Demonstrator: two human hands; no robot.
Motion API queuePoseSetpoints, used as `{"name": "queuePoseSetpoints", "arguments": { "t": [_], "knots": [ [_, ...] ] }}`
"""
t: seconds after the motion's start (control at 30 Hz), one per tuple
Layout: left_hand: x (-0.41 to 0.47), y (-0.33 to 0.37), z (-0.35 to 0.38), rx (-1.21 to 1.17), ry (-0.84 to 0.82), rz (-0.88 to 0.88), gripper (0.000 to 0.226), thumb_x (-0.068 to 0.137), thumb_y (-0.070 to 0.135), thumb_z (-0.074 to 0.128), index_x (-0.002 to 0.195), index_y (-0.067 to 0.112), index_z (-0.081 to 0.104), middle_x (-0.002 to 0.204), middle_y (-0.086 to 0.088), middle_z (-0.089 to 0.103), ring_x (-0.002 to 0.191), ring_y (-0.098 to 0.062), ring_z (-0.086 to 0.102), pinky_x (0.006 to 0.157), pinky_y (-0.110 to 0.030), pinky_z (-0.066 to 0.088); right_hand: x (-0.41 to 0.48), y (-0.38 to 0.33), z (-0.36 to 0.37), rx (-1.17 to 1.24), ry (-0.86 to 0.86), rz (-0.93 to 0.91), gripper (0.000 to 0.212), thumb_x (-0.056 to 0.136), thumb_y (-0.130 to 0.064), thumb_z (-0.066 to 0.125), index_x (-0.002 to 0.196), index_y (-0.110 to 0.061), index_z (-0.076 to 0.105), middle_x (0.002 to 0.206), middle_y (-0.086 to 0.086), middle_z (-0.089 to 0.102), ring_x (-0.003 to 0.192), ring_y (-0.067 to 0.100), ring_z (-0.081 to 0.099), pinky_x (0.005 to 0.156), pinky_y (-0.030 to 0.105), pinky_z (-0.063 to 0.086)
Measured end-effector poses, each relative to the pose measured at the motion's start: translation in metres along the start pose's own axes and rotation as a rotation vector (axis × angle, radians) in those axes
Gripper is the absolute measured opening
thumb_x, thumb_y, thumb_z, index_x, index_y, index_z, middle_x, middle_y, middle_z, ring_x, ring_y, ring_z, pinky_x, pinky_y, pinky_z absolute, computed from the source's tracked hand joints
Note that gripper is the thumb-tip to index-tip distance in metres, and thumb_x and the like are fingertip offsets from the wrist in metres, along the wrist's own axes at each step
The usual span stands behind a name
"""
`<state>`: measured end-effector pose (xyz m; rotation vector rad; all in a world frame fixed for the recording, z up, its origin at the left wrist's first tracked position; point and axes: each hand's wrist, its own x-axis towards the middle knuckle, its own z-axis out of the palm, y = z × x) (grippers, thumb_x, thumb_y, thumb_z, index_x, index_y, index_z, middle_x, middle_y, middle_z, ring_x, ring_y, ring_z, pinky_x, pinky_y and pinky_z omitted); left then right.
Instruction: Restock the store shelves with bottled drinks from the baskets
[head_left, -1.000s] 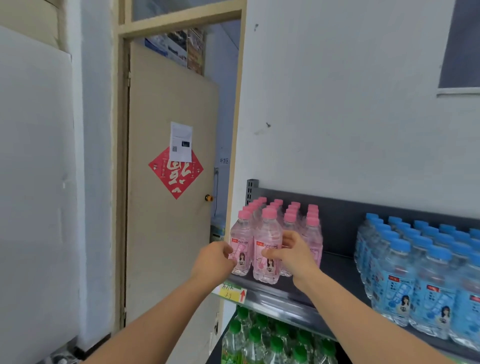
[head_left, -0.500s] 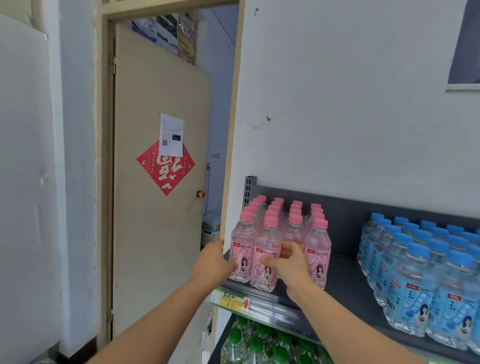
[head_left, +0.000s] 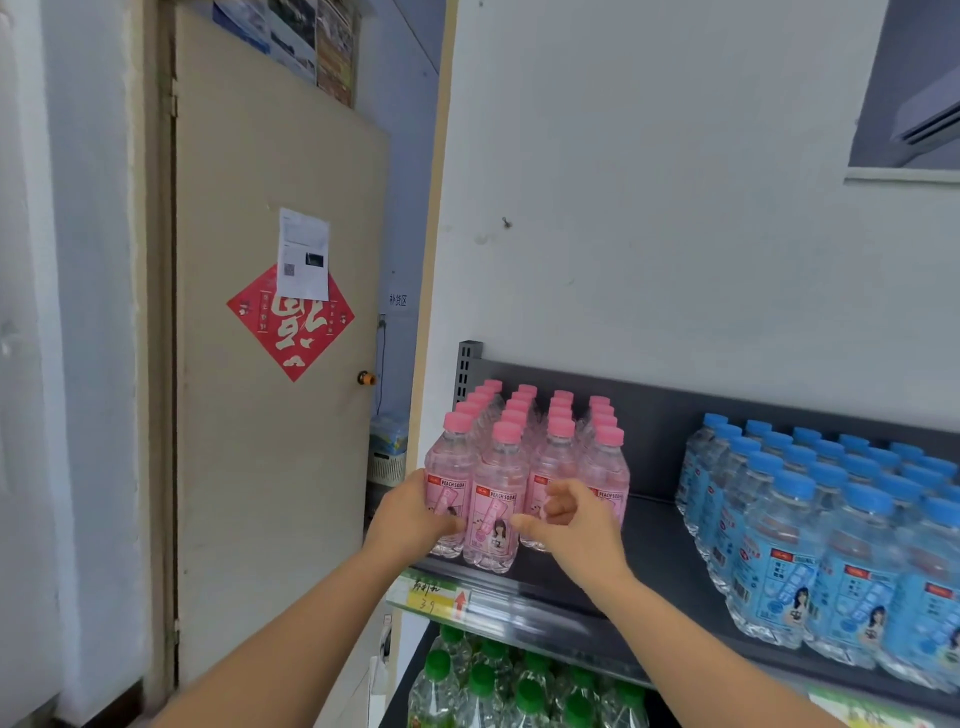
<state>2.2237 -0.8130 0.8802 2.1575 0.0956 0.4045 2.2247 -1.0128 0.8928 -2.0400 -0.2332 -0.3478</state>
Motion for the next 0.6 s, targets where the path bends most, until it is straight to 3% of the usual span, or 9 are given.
{"name": "queuePoseSetpoints", "arguments": {
  "t": [0.13, 0.37, 0.6],
  "knots": [
    [0.004, -0.002, 0.007, 0.008, 0.057, -0.010, 0.043, 0.070, 0.022, 0.081, 0.105, 0.021, 0.057, 0.098, 0.003, 0.068, 0.091, -0.018, 0.064, 0.087, -0.040, 0.054, -0.001, 0.003, 0.011, 0.046, -0.093, 0.020, 0.052, 0.072, -0.027, 0.083, 0.116, -0.021, 0.058, 0.101, -0.010, 0.062, 0.094, 0.009, 0.061, 0.082, 0.024, 0.048],
    [0.007, -0.003, 0.015, 0.065, 0.143, -0.003, 0.037, 0.075, 0.027, 0.078, 0.107, 0.018, 0.060, 0.102, 0.000, 0.069, 0.093, -0.021, 0.064, 0.083, -0.035, 0.052, 0.009, 0.005, 0.028, -0.055, 0.008, 0.003, 0.036, 0.079, -0.019, 0.077, 0.113, -0.019, 0.064, 0.096, -0.007, 0.068, 0.087, 0.009, 0.063, 0.075, 0.020, 0.048],
    [0.006, -0.005, 0.014, 0.056, 0.096, -0.003, 0.041, 0.077, 0.020, 0.076, 0.110, 0.015, 0.053, 0.105, -0.002, 0.067, 0.092, -0.020, 0.062, 0.080, -0.034, 0.050, 0.004, 0.002, 0.022, -0.089, -0.066, -0.006, 0.044, 0.085, -0.017, 0.071, 0.127, -0.018, 0.057, 0.112, -0.004, 0.065, 0.100, 0.013, 0.060, 0.093, 0.031, 0.050]
  ]
}}
